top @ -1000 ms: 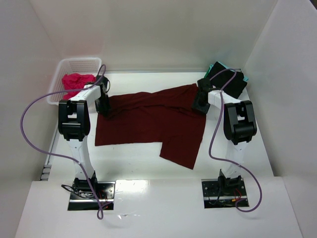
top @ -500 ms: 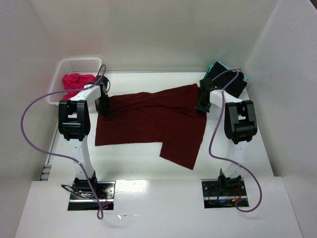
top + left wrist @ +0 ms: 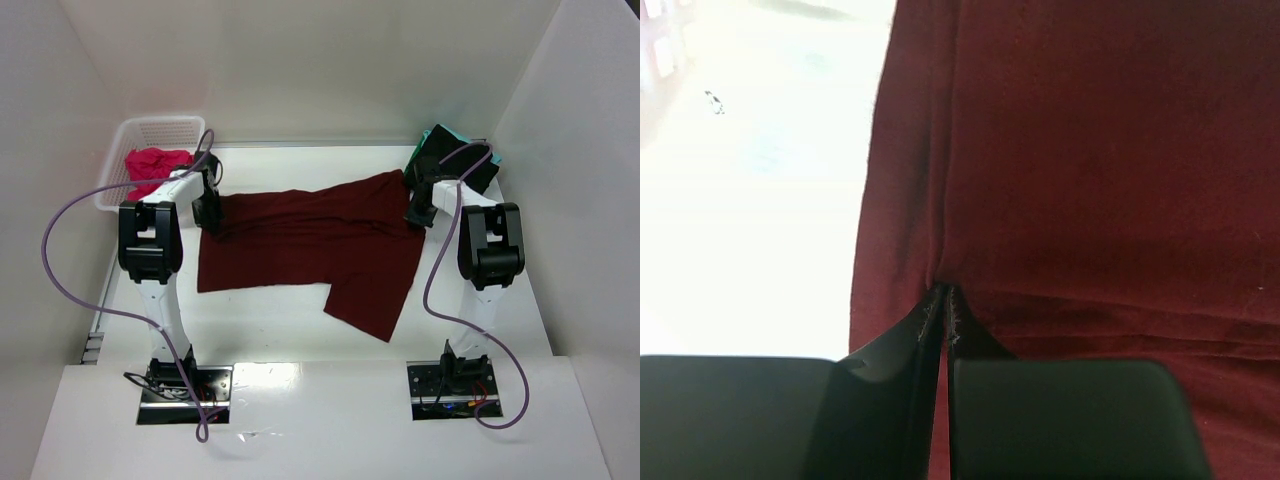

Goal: Fold and stack the t-shirts
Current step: Fold the flattened tshirt in 1/3 of the way

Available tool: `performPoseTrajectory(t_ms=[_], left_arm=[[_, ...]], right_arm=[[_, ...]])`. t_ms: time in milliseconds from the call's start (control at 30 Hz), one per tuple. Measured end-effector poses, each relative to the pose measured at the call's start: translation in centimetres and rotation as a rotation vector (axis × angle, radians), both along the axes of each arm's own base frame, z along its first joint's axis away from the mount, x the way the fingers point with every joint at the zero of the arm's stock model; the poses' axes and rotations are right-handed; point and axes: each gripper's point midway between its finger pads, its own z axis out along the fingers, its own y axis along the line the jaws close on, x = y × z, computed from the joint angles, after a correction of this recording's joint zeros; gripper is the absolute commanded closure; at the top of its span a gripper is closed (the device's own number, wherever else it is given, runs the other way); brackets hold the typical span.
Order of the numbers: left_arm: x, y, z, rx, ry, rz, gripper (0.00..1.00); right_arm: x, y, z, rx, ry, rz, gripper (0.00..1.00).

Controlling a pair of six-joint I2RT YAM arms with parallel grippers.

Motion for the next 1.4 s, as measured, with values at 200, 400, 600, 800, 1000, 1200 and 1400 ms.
performPoseTrajectory(t_ms=[200,400,600,800,1000,1200,1400], left_arm=[[1.0,-0.4,1.0,-0.016,-0.024,-0.034,0.65],[5.2,-3.1,4.6,-0.079,-0.173,-0.113,0.46],[8.2,-4.7,7.0,-0.114,-0.279,-0.14,0.55],[9.8,-4.2,3.9,-0.09,-0.257,-0.114,0.66],[9.6,-3.2,0.5,-0.043,-0.184,-0.075,0.87],[11.0,-2.7,0.3,-0.012,-0.191,-0.066,0.91],[12.6,-2.4,0.4,0.013,-0.198,-0.057,0.91]], right_arm=[[0.0,0.4,0.3,0.024,-0.005,0.038,0.46],[2.2,1.3,3.8,0.079,-0.108,0.074,0.29],[6.3,2.2,9.0,0.117,-0.271,0.1,0.28],[9.9,3.0,12.4,0.129,-0.377,0.124,0.27],[11.1,3.7,10.8,0.133,-0.357,0.136,0.27],[12.3,4.1,7.4,0.146,-0.305,0.143,0.28],[12.5,4.7,6.0,0.153,-0.279,0.153,0.29]])
